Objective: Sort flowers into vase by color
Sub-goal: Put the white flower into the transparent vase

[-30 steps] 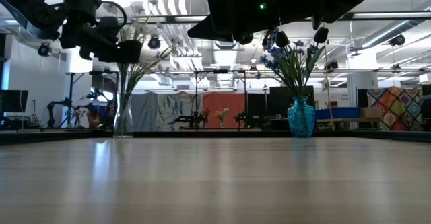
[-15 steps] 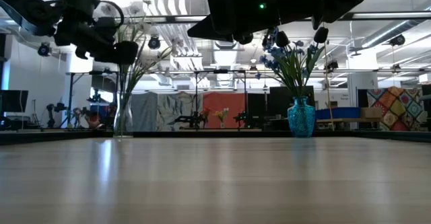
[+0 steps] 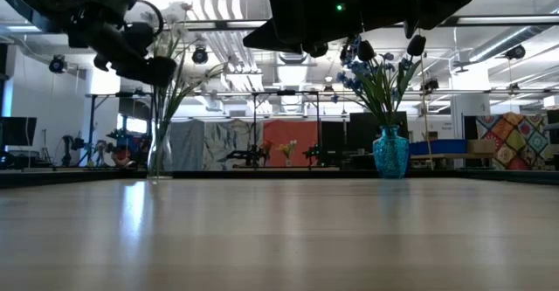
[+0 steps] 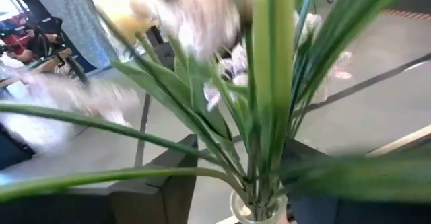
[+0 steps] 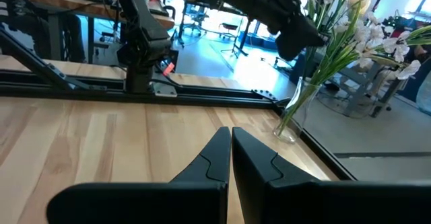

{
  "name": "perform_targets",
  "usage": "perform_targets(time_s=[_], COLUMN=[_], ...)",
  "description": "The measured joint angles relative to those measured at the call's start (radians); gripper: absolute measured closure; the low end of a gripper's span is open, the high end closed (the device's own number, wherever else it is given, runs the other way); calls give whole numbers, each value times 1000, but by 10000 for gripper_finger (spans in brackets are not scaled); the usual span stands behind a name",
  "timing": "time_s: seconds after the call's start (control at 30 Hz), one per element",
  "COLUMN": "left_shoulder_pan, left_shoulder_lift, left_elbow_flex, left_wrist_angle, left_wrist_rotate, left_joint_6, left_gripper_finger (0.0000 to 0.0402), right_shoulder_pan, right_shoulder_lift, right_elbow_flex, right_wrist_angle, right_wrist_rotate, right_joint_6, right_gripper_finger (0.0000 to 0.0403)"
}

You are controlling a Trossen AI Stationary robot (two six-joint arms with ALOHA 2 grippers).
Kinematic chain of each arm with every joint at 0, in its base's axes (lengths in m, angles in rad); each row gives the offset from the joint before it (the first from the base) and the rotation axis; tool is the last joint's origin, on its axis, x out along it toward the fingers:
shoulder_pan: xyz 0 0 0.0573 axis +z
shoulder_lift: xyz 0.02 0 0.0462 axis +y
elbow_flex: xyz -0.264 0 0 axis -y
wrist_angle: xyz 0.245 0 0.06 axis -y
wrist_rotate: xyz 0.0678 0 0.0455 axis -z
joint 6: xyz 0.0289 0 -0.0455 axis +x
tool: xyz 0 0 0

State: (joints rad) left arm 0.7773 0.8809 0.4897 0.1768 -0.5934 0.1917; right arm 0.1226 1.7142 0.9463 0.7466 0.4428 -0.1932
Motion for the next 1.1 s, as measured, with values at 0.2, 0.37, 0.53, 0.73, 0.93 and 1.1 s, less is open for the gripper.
perform_targets(time_s=[0.2, 0.37, 0.53, 0.73, 0.93, 1.1], left_shoulder_pan=[0, 0, 0, 0, 0, 0], left_shoulder_lift=[-38, -88, -141, -156, -142, -130], left_elbow_flex=[75, 105, 120, 183, 275, 353], left_wrist_angle=[-140, -199, -223, -322, -405, -469], left_wrist_rotate=[0, 0, 0, 1, 8, 9], left_joint_6=[7, 11, 10, 13, 13, 13], left_gripper_finger=[183, 167, 166, 166, 166, 166], right_shoulder_pan=[0, 0, 0, 0, 0, 0], right_shoulder_lift=[0, 0, 0, 0, 0, 0], right_elbow_flex=[0, 0, 0, 0, 0, 0], right_wrist_angle=[0, 0, 0, 0, 1, 0], right_wrist_rotate=[-1, -5, -6, -6, -6, -7], right_joint_6=[0, 0, 0, 0, 2, 2], right_gripper_finger=[394, 394, 394, 394, 394, 394])
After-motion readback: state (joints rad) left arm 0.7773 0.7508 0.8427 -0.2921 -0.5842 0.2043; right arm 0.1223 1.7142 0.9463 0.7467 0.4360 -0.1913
